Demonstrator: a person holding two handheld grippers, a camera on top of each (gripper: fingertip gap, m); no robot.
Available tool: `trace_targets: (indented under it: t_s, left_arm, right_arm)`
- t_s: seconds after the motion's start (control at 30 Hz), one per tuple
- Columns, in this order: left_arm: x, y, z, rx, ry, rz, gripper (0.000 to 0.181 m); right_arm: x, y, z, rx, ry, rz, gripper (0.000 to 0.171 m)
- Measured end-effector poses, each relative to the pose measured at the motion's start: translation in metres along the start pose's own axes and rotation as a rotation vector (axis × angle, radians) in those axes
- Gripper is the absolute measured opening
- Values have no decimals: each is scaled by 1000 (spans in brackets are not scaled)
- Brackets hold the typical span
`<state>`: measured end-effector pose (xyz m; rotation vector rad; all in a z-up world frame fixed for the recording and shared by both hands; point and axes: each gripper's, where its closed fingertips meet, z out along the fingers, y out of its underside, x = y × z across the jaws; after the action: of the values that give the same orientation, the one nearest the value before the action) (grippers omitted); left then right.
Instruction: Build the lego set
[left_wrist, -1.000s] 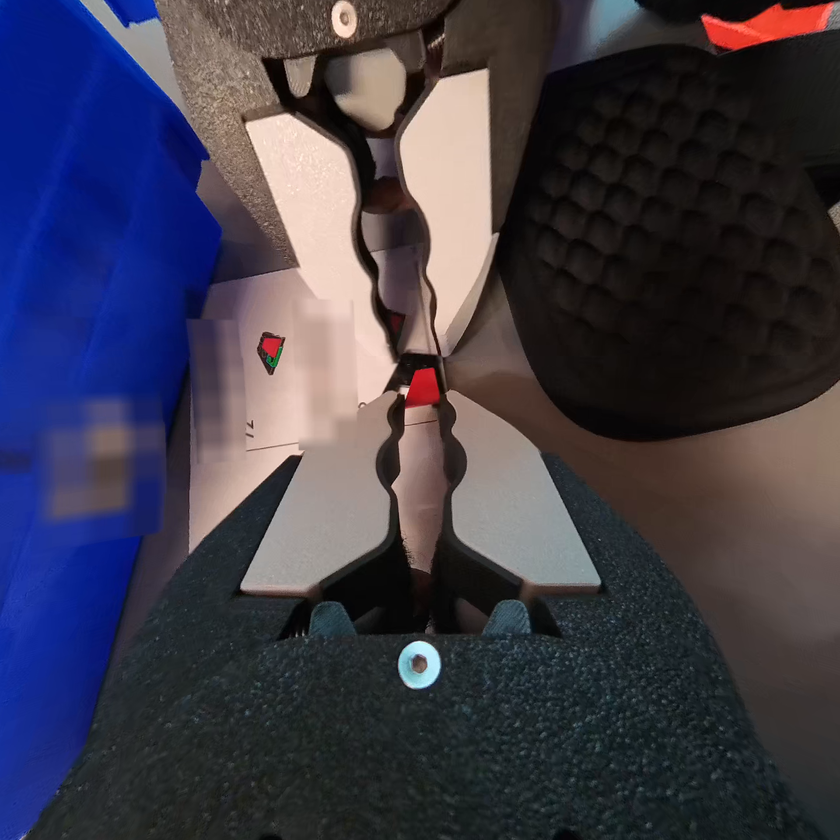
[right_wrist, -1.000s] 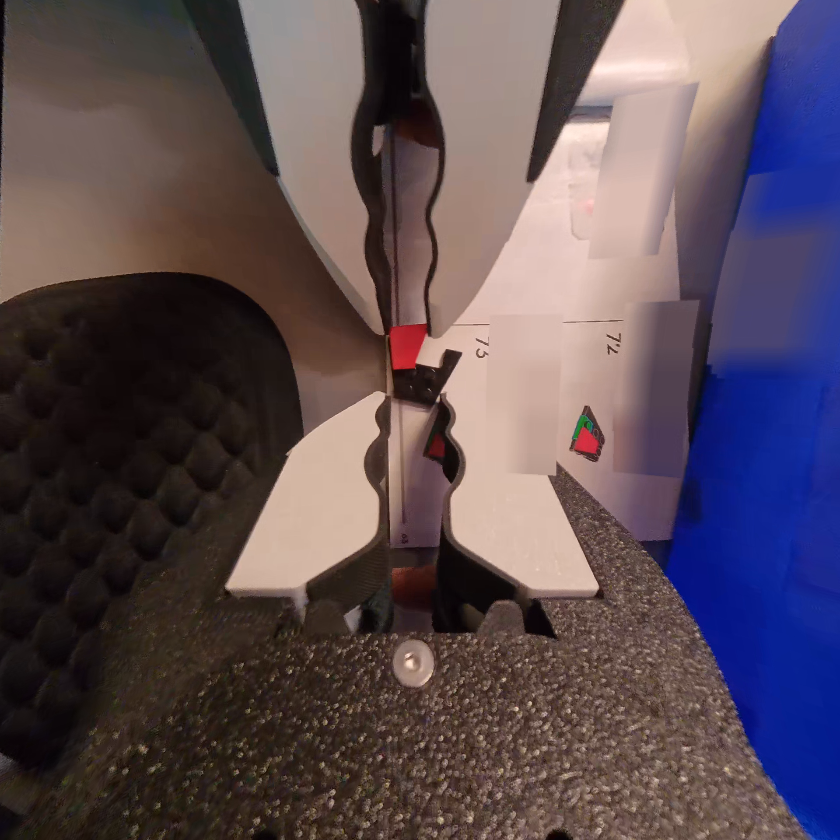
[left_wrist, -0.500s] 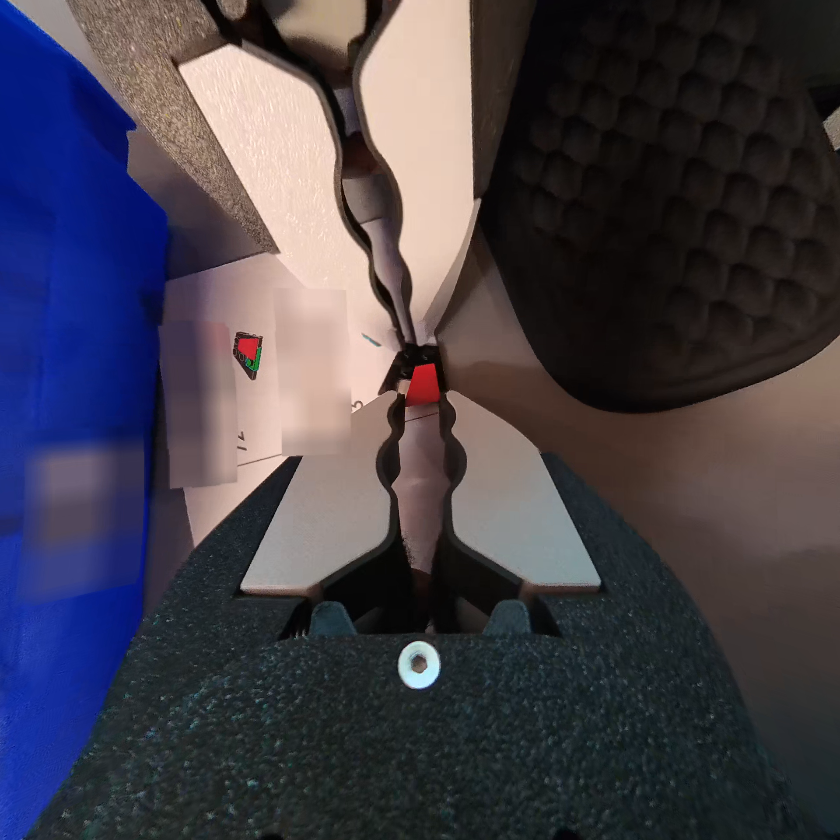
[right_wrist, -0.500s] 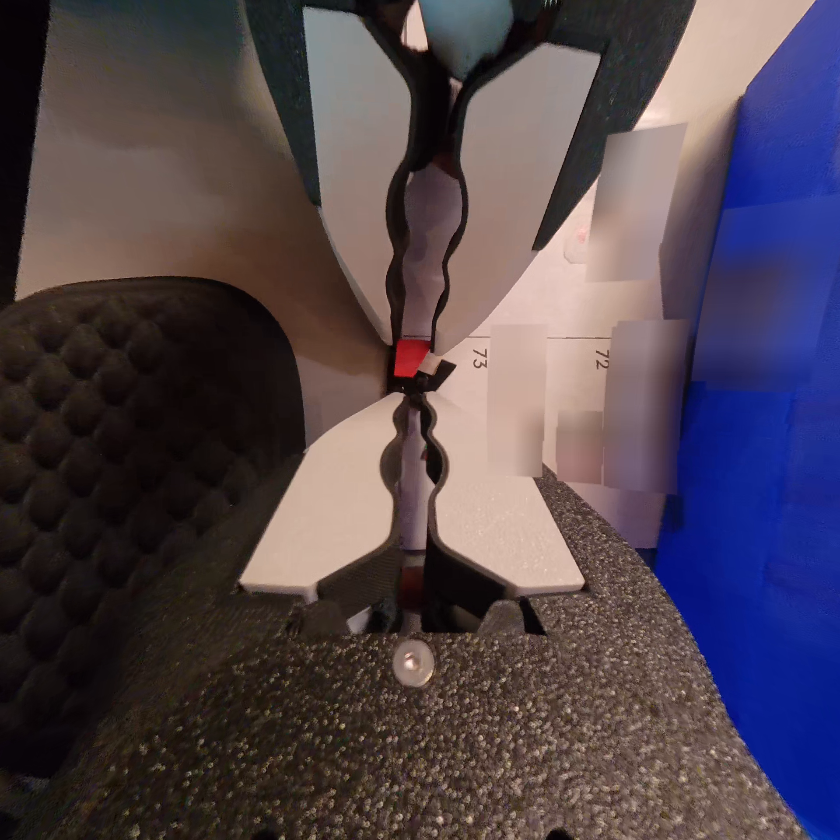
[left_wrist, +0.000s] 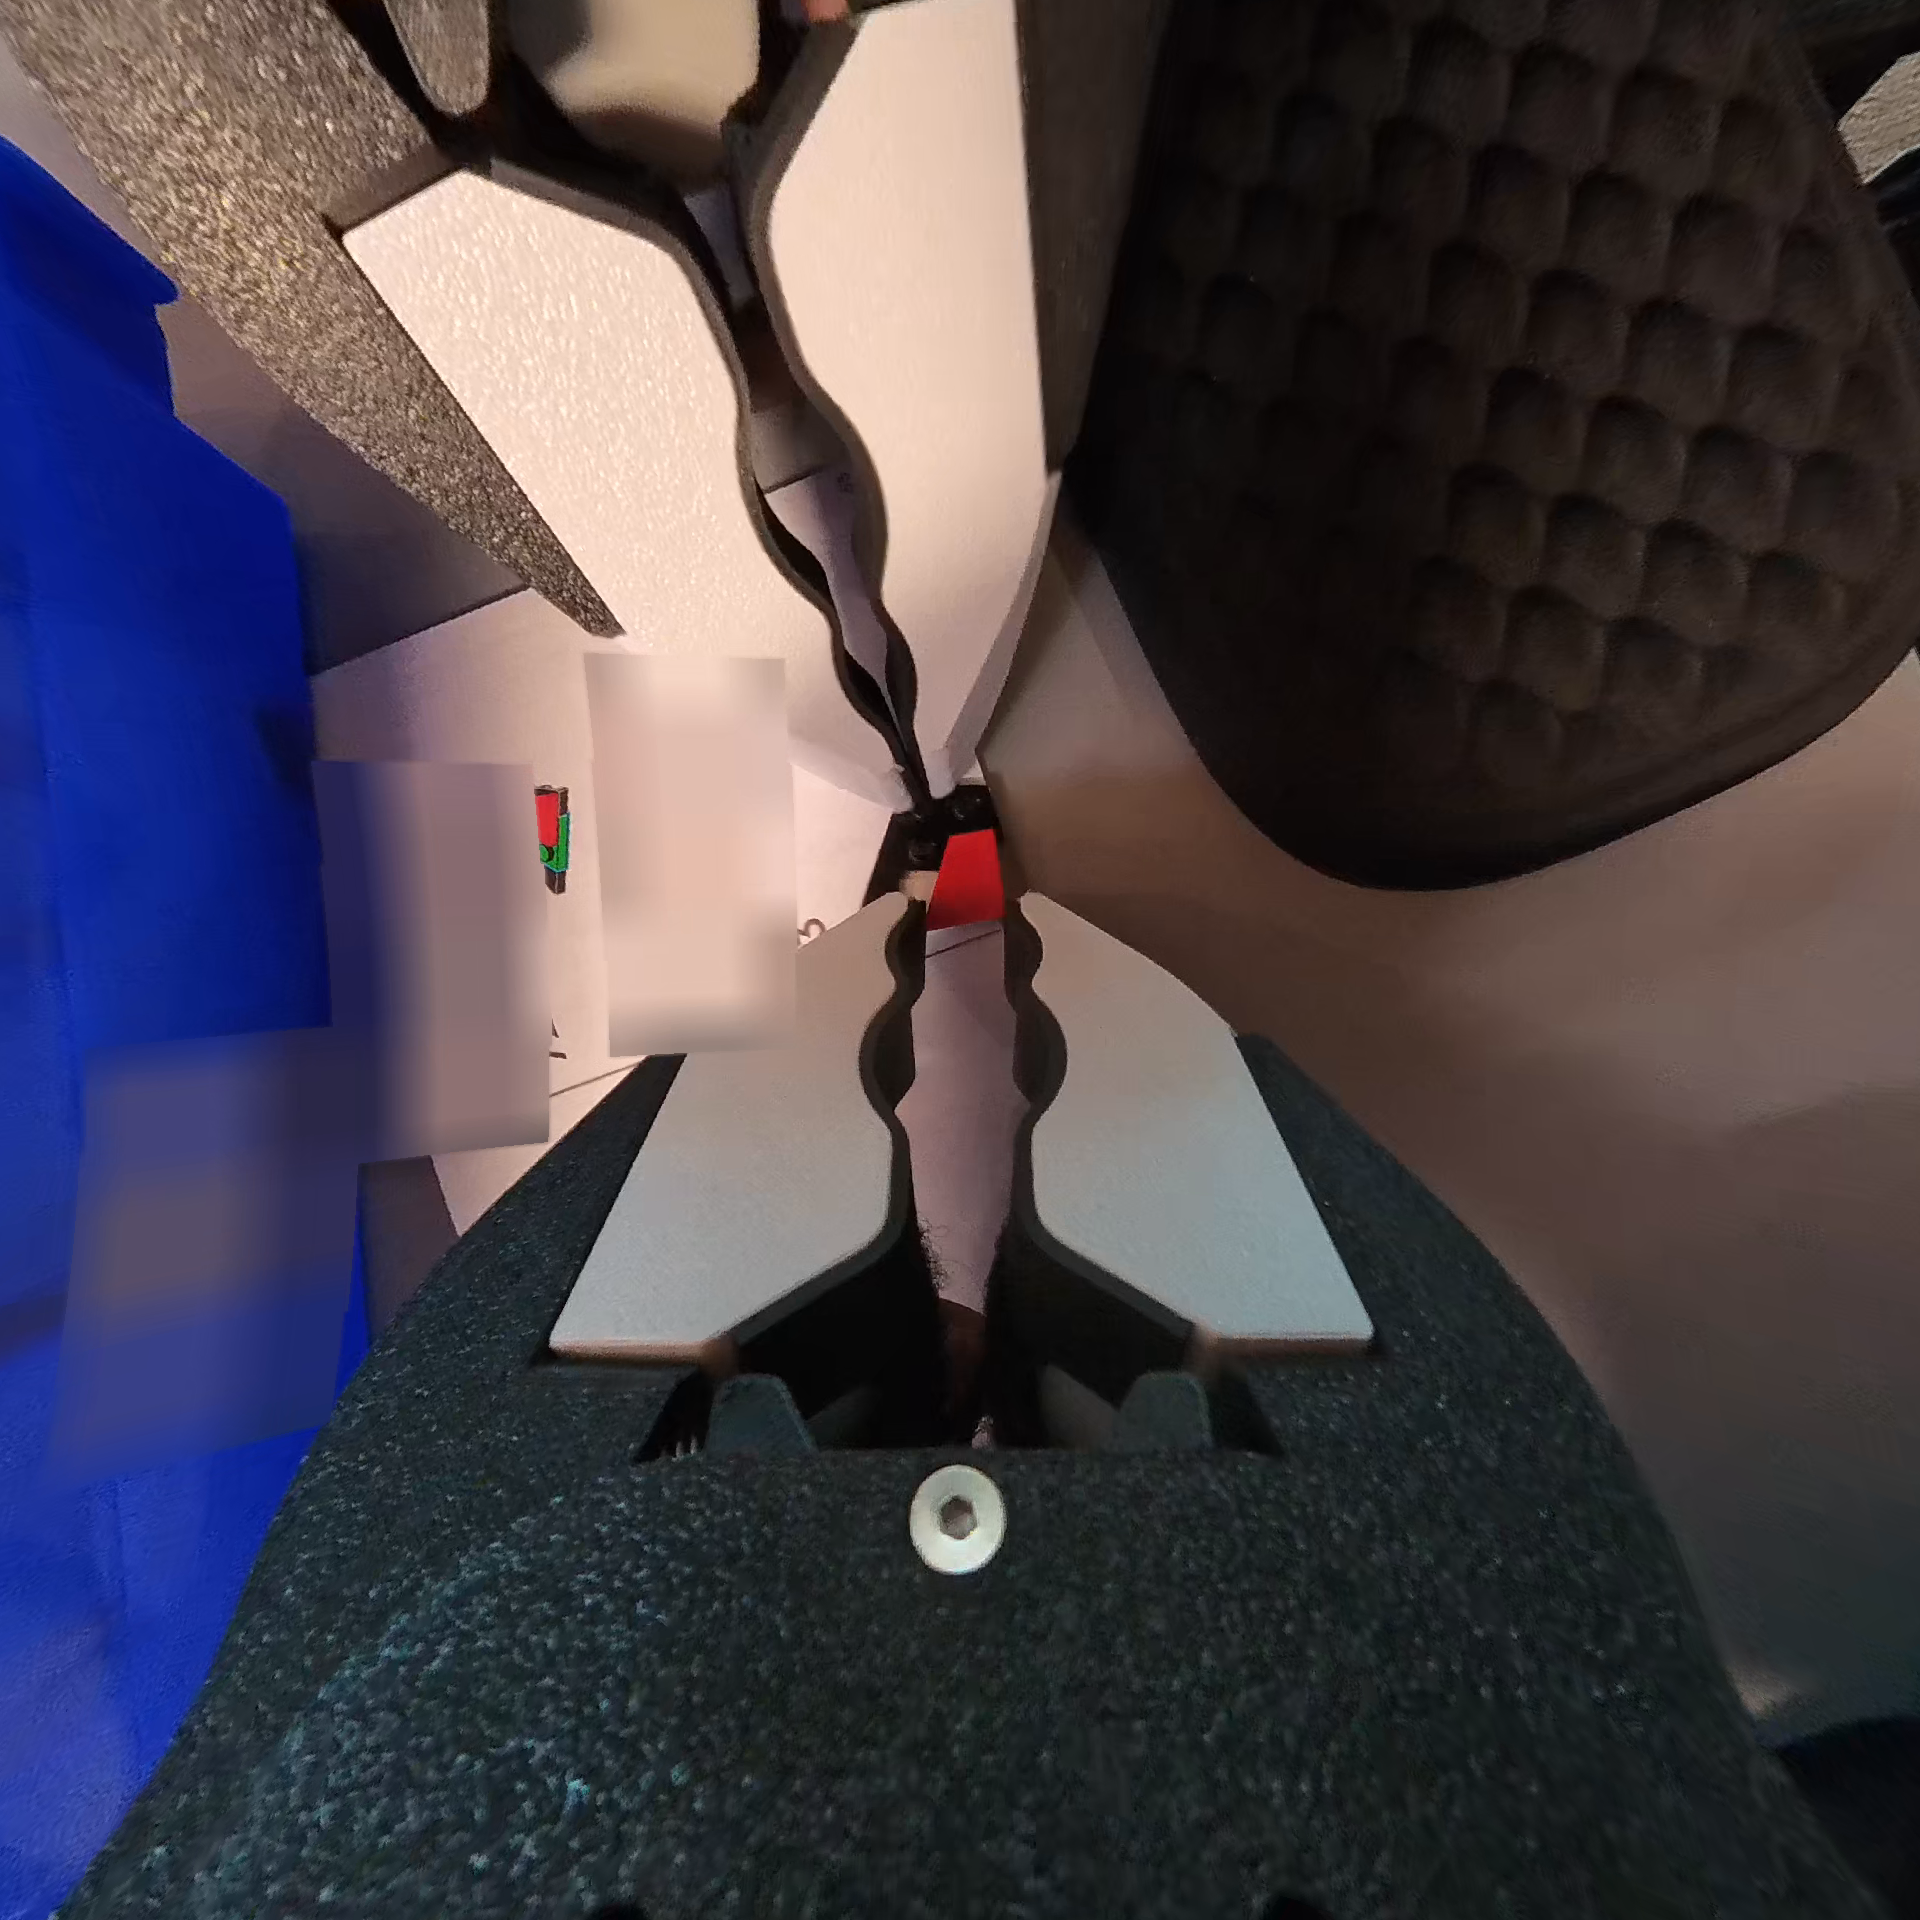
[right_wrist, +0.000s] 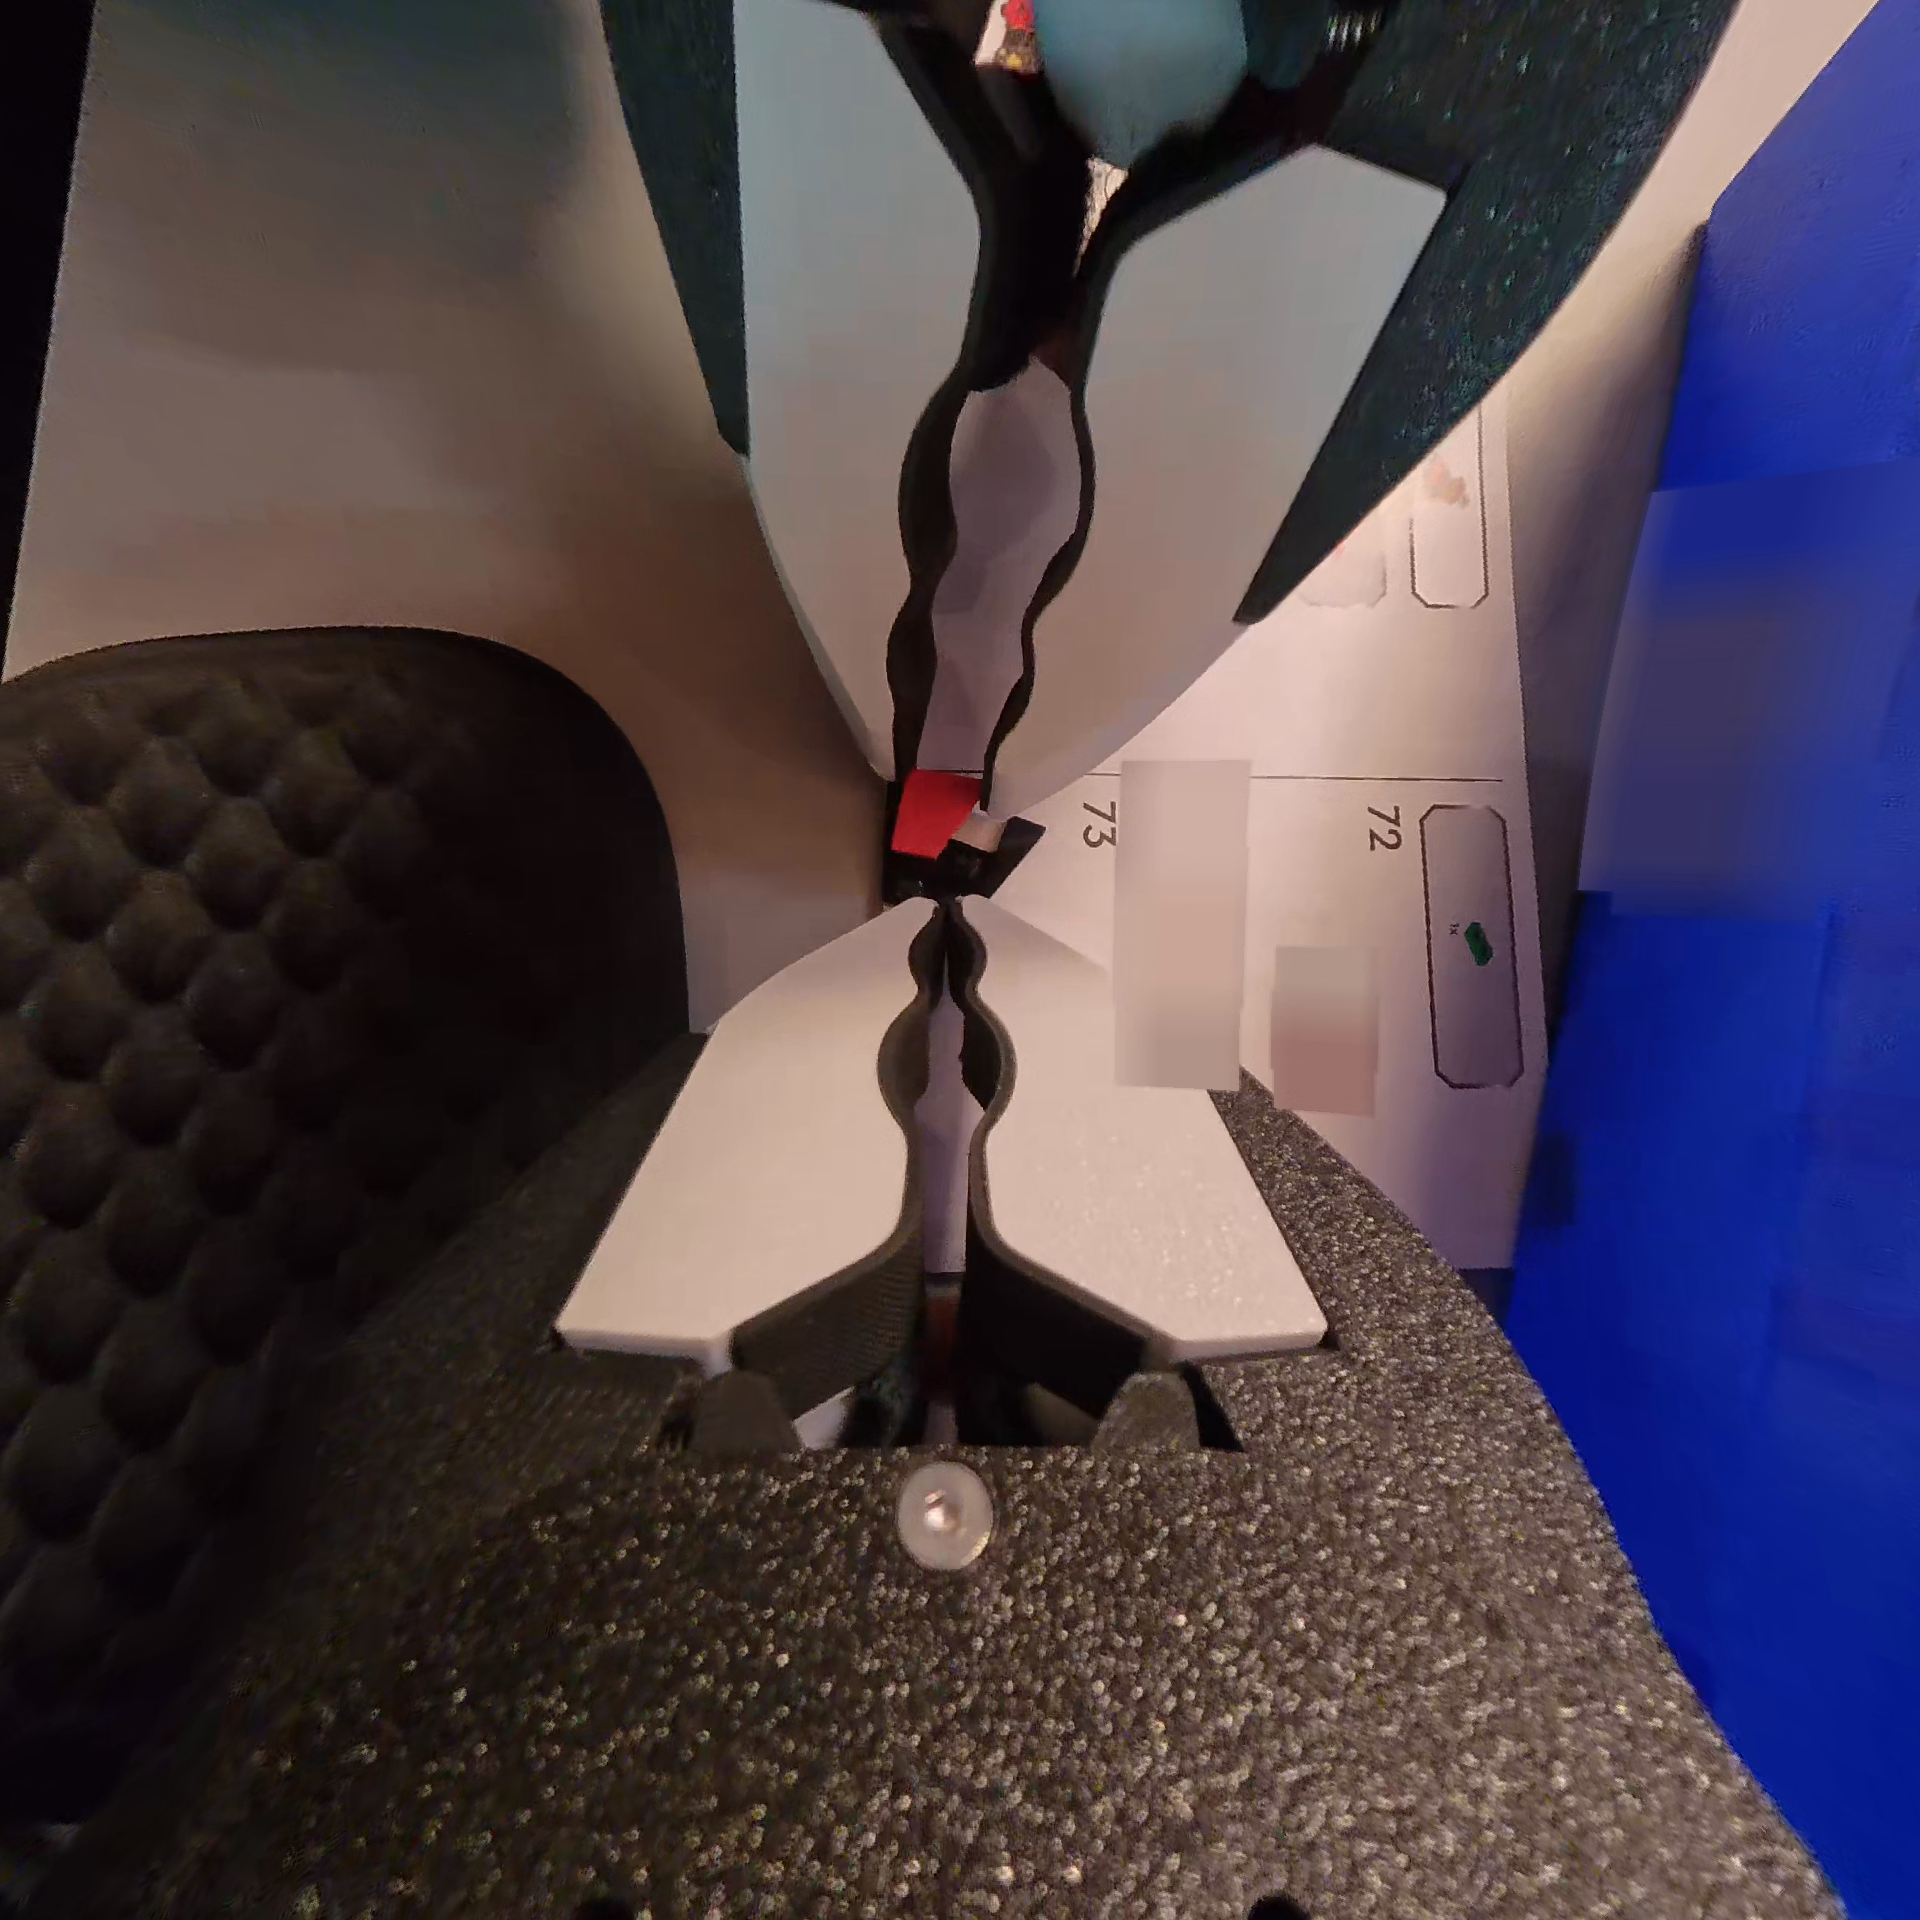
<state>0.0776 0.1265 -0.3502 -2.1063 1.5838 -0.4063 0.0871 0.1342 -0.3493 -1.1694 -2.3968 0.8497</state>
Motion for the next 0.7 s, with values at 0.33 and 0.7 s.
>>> trace_targets:
  t_s: [0.33,0.7]
  left_arm:
    - [-1,1,-1,-27,22,5,14]
    - [-1,2,0,-89,63,9,14]
  right_arm:
    - [-3,-12,4,68,-4,-22,0]
    - [-1,-14,2,91,14,-20,0]
